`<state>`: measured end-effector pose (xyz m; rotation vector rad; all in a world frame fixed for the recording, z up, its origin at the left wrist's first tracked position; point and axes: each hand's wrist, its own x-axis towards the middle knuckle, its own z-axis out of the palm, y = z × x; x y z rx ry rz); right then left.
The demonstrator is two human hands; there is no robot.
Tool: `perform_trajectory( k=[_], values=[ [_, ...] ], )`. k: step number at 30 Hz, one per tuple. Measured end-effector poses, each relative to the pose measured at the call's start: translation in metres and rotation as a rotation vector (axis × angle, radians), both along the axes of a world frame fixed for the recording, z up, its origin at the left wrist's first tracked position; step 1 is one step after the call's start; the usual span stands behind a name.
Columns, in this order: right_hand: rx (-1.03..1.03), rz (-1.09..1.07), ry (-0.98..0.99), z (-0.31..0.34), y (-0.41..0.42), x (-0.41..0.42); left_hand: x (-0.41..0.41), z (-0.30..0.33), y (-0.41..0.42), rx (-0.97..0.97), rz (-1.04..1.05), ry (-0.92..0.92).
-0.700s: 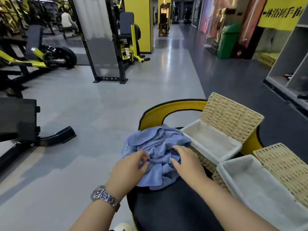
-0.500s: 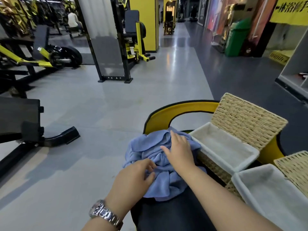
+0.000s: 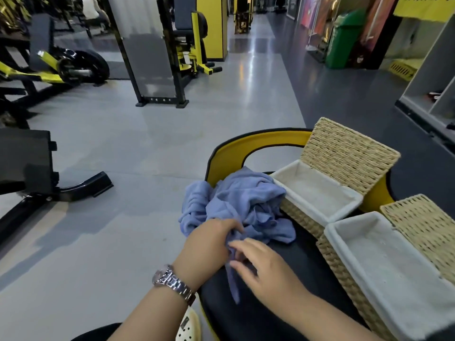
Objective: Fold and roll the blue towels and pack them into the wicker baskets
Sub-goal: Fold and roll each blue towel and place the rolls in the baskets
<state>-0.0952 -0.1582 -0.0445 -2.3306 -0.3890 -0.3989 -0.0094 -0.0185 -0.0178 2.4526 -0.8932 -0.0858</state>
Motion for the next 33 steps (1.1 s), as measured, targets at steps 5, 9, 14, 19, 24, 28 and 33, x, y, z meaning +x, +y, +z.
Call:
perform_trajectory(
  k=[5,9,14,19,24,28,33],
  values=[
    [0.107,-0.369,0.249,-0.018,-0.030,0.015,0.001,-0.007,0.013,0.016,0.040,0.072],
    [0.260,-0.479,0.519,-0.020,-0.030,0.070,-0.007,0.002,0.015,0.322,-0.231,0.360],
    [0.332,-0.495,0.650,-0.032,-0.013,0.119,-0.005,0.011,0.020,0.459,-0.348,1.067],
    [-0.030,-0.449,0.443,-0.026,-0.007,0.087,0.031,-0.019,0.018,-0.021,0.241,0.422],
    [-0.481,-0.062,0.733,-0.027,-0.024,0.004,0.025,-0.039,0.005,0.094,0.313,0.244],
    [-0.101,-0.417,0.705,-0.044,-0.043,-0.021,0.024,-0.052,-0.003,0.219,0.317,0.276],
    [0.238,-0.587,0.716,-0.053,-0.035,-0.012,0.016,-0.058,-0.013,0.367,0.125,0.379]
  ],
)
